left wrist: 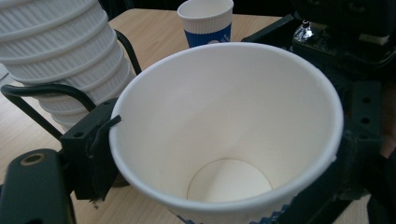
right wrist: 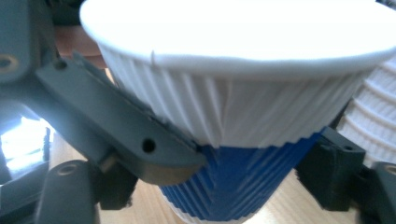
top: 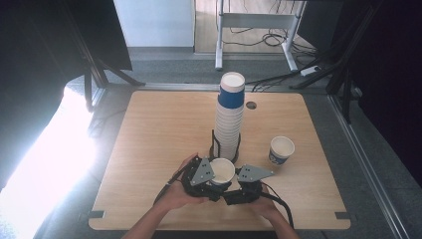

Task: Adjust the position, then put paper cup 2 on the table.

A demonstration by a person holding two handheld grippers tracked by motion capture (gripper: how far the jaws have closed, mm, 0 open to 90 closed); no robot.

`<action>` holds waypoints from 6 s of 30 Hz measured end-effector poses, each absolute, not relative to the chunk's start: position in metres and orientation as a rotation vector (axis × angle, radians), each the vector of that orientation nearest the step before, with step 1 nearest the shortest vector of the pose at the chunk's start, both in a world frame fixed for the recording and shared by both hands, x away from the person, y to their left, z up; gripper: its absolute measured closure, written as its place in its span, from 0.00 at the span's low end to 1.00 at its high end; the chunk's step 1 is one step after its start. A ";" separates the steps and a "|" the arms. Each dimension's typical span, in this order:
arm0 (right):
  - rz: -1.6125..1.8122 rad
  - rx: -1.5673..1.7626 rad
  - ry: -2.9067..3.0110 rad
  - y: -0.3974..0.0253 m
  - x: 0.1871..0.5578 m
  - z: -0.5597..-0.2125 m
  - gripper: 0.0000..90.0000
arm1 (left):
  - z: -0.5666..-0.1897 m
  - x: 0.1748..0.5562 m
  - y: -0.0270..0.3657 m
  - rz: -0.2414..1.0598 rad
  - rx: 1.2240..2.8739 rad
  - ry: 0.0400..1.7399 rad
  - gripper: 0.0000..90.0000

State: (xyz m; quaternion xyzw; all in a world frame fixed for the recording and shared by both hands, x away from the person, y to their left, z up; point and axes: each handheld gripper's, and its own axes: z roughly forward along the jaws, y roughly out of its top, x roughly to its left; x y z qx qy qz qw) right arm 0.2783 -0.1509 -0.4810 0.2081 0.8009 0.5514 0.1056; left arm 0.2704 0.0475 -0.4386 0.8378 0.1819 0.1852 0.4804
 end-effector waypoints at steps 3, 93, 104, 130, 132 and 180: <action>1.608 0.598 2.352 -0.151 0.277 -0.480 0.28 | -0.439 0.271 0.049 0.443 2.029 0.456 0.14; 1.293 1.049 2.124 -0.248 0.288 -0.501 0.29 | -0.484 0.268 0.141 0.427 1.902 0.963 0.13; 1.188 1.092 2.171 -0.243 0.299 -0.509 0.29 | -0.485 0.268 0.140 0.427 1.907 0.963 0.13; 1.177 1.150 2.184 -0.252 0.295 -0.509 0.14 | -0.480 0.266 0.142 0.431 1.880 0.971 0.15; 1.212 1.153 2.160 -0.256 0.291 -0.505 0.14 | -0.478 0.266 0.142 0.434 1.877 0.966 0.15; 1.569 0.783 2.205 -0.195 0.227 -0.441 0.25 | -0.457 0.243 0.136 0.430 1.896 0.860 0.15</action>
